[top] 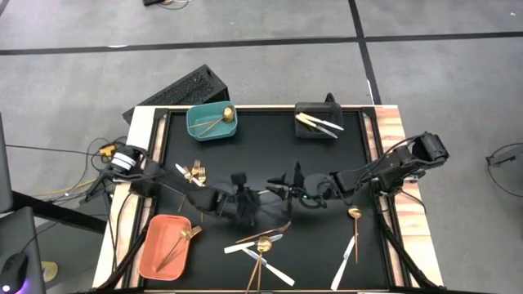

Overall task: Sort silverware by color (type)
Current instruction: Put the gold fork into the orange bin

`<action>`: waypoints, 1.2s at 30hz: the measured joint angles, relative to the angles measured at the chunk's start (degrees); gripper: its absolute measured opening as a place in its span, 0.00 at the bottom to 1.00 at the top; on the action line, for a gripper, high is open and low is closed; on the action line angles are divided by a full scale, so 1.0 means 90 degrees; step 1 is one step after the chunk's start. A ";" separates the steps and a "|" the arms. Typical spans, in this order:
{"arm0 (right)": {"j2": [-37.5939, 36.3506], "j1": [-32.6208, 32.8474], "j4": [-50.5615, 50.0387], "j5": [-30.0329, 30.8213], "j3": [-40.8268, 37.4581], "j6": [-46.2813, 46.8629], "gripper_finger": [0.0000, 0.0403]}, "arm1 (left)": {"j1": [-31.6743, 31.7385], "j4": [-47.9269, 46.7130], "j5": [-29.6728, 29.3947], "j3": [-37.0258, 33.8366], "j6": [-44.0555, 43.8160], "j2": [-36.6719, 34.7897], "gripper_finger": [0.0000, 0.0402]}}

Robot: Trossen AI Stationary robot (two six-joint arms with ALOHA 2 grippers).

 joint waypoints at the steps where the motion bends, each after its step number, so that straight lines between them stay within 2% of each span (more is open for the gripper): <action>1: 0.0000 0.0041 0.0065 0.0123 0.0000 -0.0139 0.34 | -0.0148 -0.0393 -0.0097 0.0000 -0.0518 -0.0107 0.03; 6: 0.0000 0.0149 -0.0020 0.0732 0.0000 -0.0253 0.38 | -0.1287 -0.2858 -0.0733 0.0000 -0.4131 -0.0846 0.03; 9: 0.0000 0.0059 -0.0065 0.0964 0.0000 -0.0258 0.38 | -0.2093 -0.3980 -0.1009 0.0000 -0.6244 -0.1210 0.03; 11: 0.0000 -0.0044 -0.0059 0.0999 0.0000 -0.0256 0.38 | -0.2608 -0.4375 -0.1000 0.0000 -0.7008 -0.1311 0.03; 14: 0.0000 -0.0147 -0.0034 0.1006 0.0000 -0.0255 0.38 | -0.3390 -0.4759 -0.0703 0.0000 -0.7300 -0.1338 0.03; 16: 0.0000 -0.0182 -0.0043 0.0999 0.0000 -0.0256 0.38 | -0.3936 -0.5094 -0.0801 0.0000 -0.7825 -0.1350 0.03; 22: 0.0001 -0.0188 -0.0342 0.0996 -0.0002 -0.0250 0.38 | -0.5416 -0.6823 -0.1746 -0.0065 -1.1517 -0.1376 0.03; 25: 0.0002 -0.0192 -0.0336 0.0996 -0.0002 -0.0250 0.38 | -0.5800 -0.6719 -0.1561 -0.0194 -1.1567 -0.1370 0.03; 30: 0.0002 -0.0194 -0.0319 0.0996 -0.0002 -0.0248 0.38 | -0.6207 -0.6682 -0.0563 -0.0282 -1.1423 -0.1265 0.03; 36: 0.0002 -0.0194 -0.0298 0.0995 -0.0002 -0.0245 0.38 | -0.6395 -0.6713 -0.0586 -0.0277 -1.1601 -0.1063 0.03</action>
